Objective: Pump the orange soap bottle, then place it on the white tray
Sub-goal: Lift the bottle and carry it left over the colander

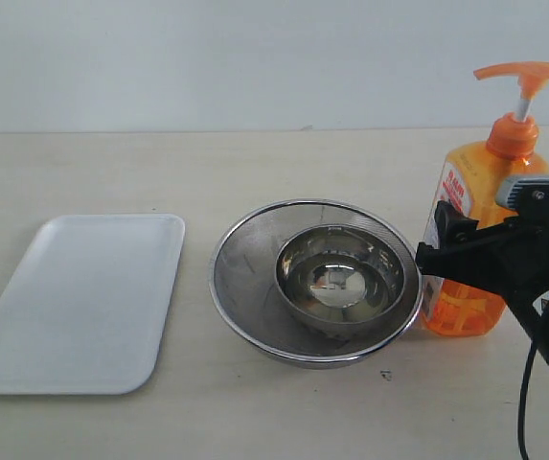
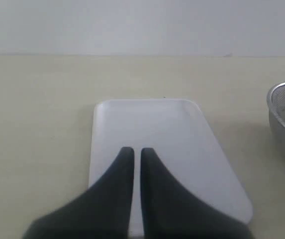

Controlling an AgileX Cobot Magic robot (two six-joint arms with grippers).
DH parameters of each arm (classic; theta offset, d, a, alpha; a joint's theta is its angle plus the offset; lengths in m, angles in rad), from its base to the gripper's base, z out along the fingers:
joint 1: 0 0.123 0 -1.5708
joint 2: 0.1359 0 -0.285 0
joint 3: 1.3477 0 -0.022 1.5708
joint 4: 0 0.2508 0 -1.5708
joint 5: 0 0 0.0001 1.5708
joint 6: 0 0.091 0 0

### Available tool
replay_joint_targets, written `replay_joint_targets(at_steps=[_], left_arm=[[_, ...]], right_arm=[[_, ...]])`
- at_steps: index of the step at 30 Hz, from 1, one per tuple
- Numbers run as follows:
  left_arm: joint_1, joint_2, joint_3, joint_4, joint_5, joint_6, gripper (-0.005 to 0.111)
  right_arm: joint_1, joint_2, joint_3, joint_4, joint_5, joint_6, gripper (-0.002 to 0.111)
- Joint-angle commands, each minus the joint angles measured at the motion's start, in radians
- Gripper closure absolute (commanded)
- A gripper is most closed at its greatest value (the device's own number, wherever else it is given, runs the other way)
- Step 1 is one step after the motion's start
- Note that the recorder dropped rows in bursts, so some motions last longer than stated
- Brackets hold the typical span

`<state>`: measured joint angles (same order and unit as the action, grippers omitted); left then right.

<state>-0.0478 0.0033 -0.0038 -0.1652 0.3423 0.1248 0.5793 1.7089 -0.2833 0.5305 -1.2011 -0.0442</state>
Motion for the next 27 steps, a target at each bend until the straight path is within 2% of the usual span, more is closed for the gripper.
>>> replay_joint_targets(at_steps=[1,21,27], left_arm=[[-0.007,-0.003,0.004,-0.011,-0.001,-0.002,0.102],[-0.007,-0.003,0.004,-0.011,-0.001,-0.002,0.102],[-0.007,-0.003,0.004,-0.011,-0.001,-0.002,0.102]], right_arm=[[-0.001,-0.036,0.002,-0.006,-0.020,-0.019,0.108],[-0.001,-0.306,-0.012,-0.063,-0.020,-0.156,0.108],[-0.001,-0.387,-0.131,-0.100,0.151,-0.216,0.108]])
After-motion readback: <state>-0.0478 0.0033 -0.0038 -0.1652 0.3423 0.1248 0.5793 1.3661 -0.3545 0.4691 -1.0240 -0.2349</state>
